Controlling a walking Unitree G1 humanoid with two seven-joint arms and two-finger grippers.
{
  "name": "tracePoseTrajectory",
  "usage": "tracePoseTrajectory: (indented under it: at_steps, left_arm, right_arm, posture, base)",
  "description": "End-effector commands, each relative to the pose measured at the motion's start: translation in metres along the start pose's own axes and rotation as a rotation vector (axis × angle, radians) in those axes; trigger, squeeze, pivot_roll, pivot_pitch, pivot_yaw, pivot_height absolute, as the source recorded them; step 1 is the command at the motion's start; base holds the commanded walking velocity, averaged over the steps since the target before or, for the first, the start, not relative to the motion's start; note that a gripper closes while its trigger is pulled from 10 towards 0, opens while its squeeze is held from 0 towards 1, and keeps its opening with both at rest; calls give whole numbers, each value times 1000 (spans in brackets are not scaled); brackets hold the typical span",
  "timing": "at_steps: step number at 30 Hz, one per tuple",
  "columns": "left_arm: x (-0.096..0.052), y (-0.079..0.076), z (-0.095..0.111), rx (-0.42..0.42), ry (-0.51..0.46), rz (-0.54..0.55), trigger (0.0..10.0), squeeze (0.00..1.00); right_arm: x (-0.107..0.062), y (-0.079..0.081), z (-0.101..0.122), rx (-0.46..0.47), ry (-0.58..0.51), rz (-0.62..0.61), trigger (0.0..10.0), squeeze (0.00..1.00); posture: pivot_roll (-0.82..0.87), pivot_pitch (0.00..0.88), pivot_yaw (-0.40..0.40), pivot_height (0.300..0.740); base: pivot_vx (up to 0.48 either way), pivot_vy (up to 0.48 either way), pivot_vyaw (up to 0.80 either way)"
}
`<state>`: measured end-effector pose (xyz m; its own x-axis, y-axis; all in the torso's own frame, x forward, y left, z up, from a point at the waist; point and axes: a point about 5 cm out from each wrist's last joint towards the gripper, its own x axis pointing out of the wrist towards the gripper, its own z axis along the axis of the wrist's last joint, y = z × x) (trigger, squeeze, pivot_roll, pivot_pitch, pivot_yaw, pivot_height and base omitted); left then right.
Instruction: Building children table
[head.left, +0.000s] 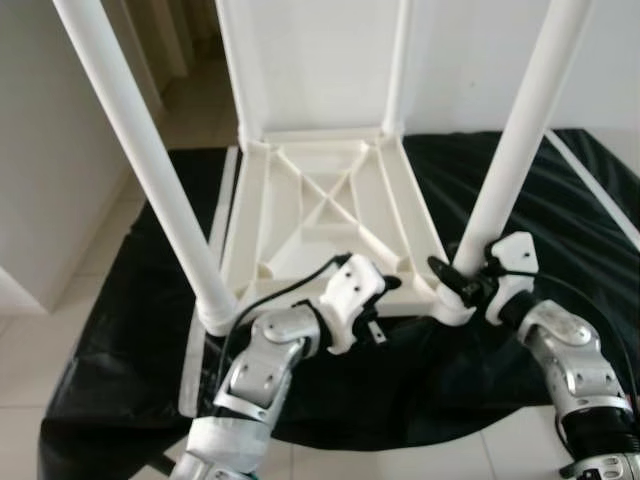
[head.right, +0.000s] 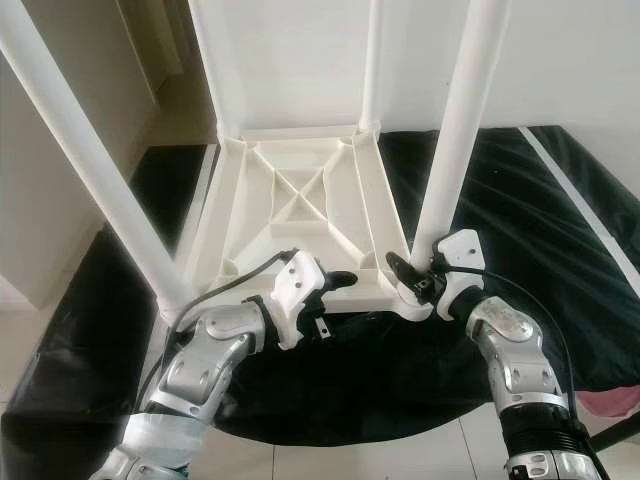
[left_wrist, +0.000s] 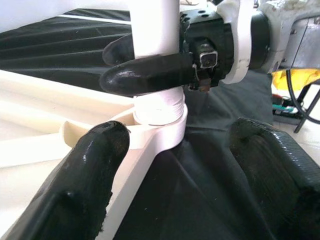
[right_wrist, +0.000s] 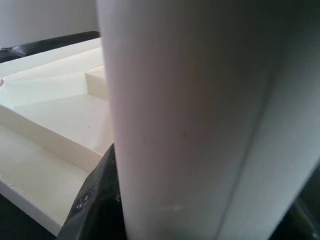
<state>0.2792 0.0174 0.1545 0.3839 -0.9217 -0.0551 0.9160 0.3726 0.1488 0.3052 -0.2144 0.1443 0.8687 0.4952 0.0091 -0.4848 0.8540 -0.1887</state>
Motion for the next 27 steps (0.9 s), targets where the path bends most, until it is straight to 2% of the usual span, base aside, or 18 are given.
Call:
tracePoseTrajectory:
  at_steps: [1,4,5,7,8,14,16,17,19,20,22,24,26,27]
  left_arm:
    - [-2,6,0,18,7,142,10000,0]
    - [-3,9,-4,-2,39,170,10000,0]
    - [-3,10,-4,-9,42,182,10000,0]
    - [-3,12,-5,-11,43,190,10000,0]
    - [-3,15,-6,-28,54,209,10000,0]
    - [-5,25,-11,-57,90,269,10000,0]
    - [-7,28,-13,-70,94,298,10000,0]
    - [-7,28,-13,-70,94,298,10000,0]
    - [-10,27,-13,-59,101,295,10000,0]
    - [-10,27,-13,-59,101,295,10000,0]
    - [-11,27,-13,-48,102,302,10000,0]
    - [-11,27,-13,-48,102,302,10000,0]
    - [-11,28,-13,-59,92,309,10000,0]
    - [-11,28,-13,-59,92,309,10000,0]
  right_arm:
    - [-2,2,-7,-2,32,28,0,0]
    - [-4,2,-10,6,39,20,0,0]
    - [-5,3,-12,6,45,10,6510,0]
    - [-5,4,-13,6,49,3,6510,0]
    - [-5,7,-14,19,50,-6,10000,0]
    - [-5,14,-16,38,56,-69,10000,0]
    - [-4,17,-16,50,58,-188,10000,0]
    - [-4,17,-16,50,58,-188,10000,0]
    - [-4,23,-18,106,67,-331,10000,0]
    - [-4,23,-18,106,67,-331,10000,0]
    - [-6,29,-23,155,95,-474,10000,0]
    - [-6,29,-23,155,95,-474,10000,0]
    - [-7,36,-23,200,99,-607,10000,0]
    - [-7,36,-23,200,99,-607,10000,0]
  posture:
    - [-62,0,20,740]
    - [-62,0,20,740]
    - [-64,0,24,740]
    - [-64,0,24,740]
    - [-70,0,27,740]
    - [-75,6,34,740]
    - [-79,17,43,740]
    - [-79,17,43,740]
    - [-80,22,48,740]
    - [-80,22,48,740]
    - [-82,29,48,740]
    - [-82,29,48,740]
    - [-85,32,44,740]
    - [-85,32,44,740]
  base:
    - [0,0,0]
    - [0,0,0]
    - [0,0,0]
    - [0,0,0]
    - [0,0,0]
    - [0,0,0]
    - [0,0,0]
    - [0,0,0]
    - [0,0,0]
    - [0,0,0]
    - [0,0,0]
    - [0,0,0]
    - [0,0,0]
    - [0,0,0]
